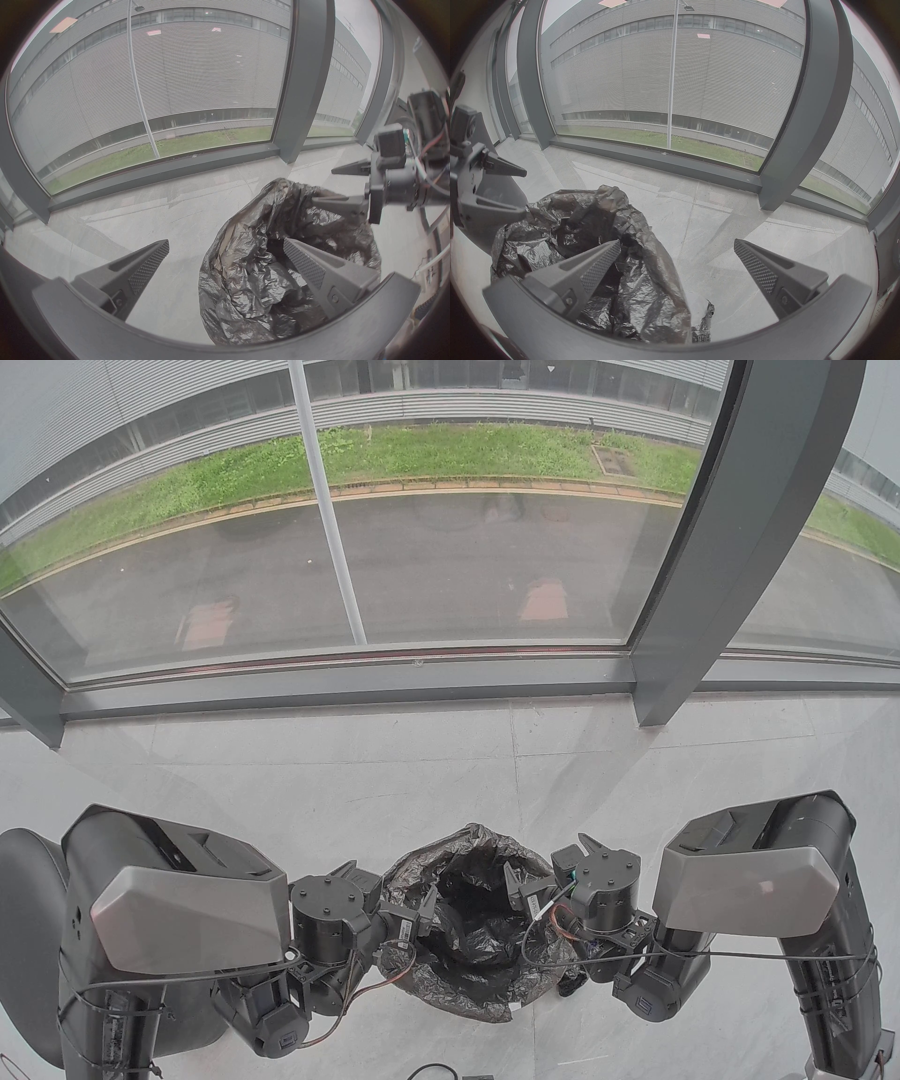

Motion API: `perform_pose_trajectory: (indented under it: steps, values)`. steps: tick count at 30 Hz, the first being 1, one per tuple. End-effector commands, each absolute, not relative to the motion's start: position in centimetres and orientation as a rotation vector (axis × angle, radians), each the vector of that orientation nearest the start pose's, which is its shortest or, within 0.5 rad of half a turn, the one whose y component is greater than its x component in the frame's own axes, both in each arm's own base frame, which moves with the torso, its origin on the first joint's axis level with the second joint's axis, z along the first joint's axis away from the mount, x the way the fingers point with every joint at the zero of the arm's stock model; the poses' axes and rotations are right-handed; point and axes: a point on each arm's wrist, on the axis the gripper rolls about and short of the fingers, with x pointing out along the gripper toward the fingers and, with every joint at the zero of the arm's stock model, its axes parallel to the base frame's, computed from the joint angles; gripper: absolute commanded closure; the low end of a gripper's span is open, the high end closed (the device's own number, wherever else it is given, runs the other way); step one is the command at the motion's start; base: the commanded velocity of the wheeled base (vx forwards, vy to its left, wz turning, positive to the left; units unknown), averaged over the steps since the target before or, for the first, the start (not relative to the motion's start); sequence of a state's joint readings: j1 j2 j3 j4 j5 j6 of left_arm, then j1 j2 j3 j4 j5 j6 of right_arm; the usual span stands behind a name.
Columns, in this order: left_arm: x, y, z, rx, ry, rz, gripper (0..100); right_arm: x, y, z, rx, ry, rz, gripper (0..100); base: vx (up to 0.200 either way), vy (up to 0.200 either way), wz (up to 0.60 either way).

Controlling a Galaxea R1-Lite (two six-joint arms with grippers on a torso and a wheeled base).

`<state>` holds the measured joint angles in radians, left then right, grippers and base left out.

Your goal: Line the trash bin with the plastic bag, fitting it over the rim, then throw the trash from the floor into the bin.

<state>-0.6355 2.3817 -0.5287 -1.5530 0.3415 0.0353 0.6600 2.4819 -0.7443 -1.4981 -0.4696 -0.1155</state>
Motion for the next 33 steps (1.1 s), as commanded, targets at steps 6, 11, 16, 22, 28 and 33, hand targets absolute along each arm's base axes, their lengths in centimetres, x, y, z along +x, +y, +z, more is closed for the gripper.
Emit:
perform_pose_trajectory:
  steps: [6,11,16,22,28,33]
  values:
    - [25.9,-18.3,3.0,0.040,0.213,-0.317,0,29.6,23.0,-2.0,-0.241,0.172,0.230,0,0.000,0.000,0.00]
    - [24.5,-16.5,6.0,-0.049,0.173,-0.319,0,29.6,23.0,-1.7,-0.234,0.166,0.242,0,0.000,0.000,0.00]
    - [23.4,-12.6,9.2,-0.119,0.110,-0.290,0,28.2,23.1,-0.8,-0.231,0.172,0.310,0,0.000,0.000,0.00]
    - [22.5,-9.7,10.7,-0.197,0.085,-0.264,0,25.8,24.5,-0.8,-0.227,0.188,0.420,0,0.000,0.000,0.00]
    - [22.1,-8.3,12.4,-0.249,0.023,-0.258,0,27.7,23.3,-0.2,-0.210,0.161,0.353,0,0.000,0.000,0.00]
    - [20.8,-7.1,14.0,-0.265,-0.040,-0.236,0,29.1,21.1,1.5,-0.186,0.136,0.291,0,0.000,0.000,0.00]
